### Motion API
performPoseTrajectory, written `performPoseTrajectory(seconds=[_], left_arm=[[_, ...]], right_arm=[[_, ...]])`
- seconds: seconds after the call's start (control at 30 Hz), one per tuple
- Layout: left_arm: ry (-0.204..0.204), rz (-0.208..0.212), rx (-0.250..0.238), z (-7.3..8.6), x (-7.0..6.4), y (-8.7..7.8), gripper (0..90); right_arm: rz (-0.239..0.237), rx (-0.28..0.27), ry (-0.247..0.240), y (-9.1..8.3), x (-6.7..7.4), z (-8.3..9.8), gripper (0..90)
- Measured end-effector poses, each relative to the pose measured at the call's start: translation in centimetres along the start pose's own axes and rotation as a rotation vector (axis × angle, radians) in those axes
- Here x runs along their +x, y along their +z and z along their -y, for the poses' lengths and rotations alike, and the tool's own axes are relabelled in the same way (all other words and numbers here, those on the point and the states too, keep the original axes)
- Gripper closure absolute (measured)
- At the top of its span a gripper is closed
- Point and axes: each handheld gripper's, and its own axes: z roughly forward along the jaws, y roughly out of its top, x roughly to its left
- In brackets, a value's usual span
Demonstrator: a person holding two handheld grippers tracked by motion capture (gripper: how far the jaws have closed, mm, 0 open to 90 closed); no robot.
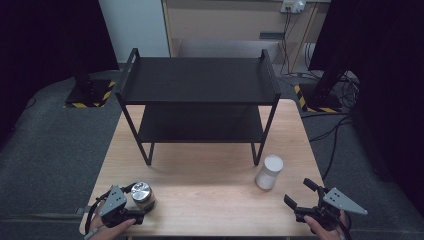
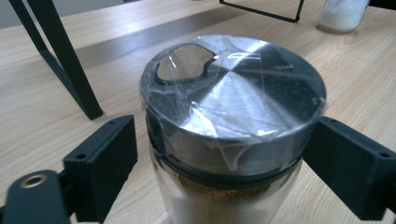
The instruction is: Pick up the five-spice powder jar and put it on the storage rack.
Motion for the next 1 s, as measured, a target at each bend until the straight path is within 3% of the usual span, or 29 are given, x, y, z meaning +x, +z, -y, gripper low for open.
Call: performPoseTrajectory(seconds=[0.1, 0.27, 0.53, 0.7, 1.0], left_arm=[[0.000, 0.005, -0.002, 0.0, 0.1, 0.0, 15.3], [0.002, 0.016, -0.010, 0.2, 0.5, -0.1, 29.3], [-0.009, 0.025, -0.006, -0.1, 0.8, -0.2, 29.8], [-0.031, 0.050, -0.036, -0.6, 0.9, -0.7, 29.8], [0.011, 0.111, -0.030, -2.9, 0.5, -1.3, 29.9]], right_arm=[[-0.001, 0.000, -0.001, 0.0, 0.0, 0.0, 1.7], [-0.002, 0.000, -0.001, 0.0, -0.1, 0.0, 1.8], [-0.002, -0.003, 0.001, -0.1, -0.1, 0.0, 1.9], [-0.013, -0.008, 0.000, -0.1, 0.0, -0.2, 2.0], [-0.035, -0.015, 0.003, 0.0, -0.2, -0.5, 2.1]])
